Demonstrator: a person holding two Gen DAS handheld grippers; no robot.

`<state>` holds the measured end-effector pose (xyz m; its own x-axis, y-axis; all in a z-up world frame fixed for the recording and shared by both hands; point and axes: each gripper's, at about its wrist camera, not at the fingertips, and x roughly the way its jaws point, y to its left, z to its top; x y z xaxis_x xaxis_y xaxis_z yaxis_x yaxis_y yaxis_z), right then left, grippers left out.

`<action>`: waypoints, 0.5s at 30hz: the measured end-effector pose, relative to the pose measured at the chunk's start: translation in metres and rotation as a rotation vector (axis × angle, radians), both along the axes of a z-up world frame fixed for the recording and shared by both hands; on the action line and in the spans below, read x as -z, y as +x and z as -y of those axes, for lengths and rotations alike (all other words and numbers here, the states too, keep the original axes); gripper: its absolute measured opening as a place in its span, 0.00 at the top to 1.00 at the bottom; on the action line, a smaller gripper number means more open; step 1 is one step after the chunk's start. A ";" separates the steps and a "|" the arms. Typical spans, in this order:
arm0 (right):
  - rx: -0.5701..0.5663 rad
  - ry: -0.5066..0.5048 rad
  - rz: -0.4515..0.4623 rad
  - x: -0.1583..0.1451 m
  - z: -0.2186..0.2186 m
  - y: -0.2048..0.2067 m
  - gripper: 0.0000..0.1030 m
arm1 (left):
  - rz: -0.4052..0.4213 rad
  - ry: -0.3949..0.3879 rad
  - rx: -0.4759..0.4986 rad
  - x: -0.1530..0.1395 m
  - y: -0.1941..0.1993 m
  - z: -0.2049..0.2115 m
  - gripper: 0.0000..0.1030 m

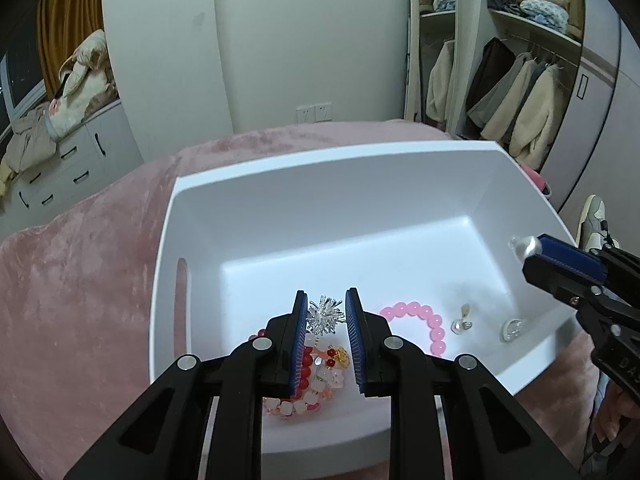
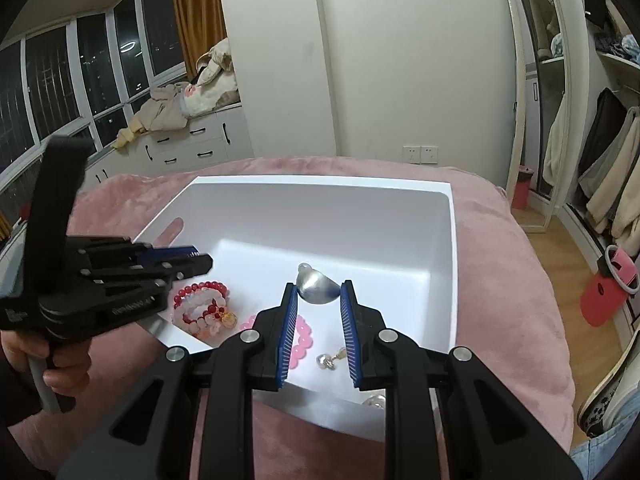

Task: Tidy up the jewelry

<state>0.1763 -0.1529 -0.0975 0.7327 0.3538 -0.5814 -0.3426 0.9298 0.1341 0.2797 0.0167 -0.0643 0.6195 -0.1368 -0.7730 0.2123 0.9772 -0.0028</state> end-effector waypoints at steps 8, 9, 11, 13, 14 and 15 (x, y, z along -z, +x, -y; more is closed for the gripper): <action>0.028 0.013 0.012 -0.001 -0.002 -0.001 0.48 | 0.010 0.003 -0.032 -0.005 -0.011 -0.003 0.52; 0.032 0.012 0.023 -0.004 -0.002 -0.004 0.44 | 0.012 0.001 -0.033 -0.007 -0.013 -0.004 0.51; 0.037 0.017 0.045 -0.010 -0.001 -0.011 0.28 | 0.025 -0.005 -0.036 -0.015 -0.020 -0.008 0.38; 0.051 0.028 0.072 -0.018 0.001 -0.020 0.16 | 0.037 -0.030 -0.037 -0.024 -0.027 -0.014 0.29; 0.056 0.033 0.081 -0.022 0.001 -0.024 0.08 | 0.045 -0.050 -0.035 -0.030 -0.032 -0.018 0.27; 0.067 0.037 0.089 -0.027 0.003 -0.027 0.04 | 0.051 -0.058 -0.039 -0.035 -0.035 -0.021 0.25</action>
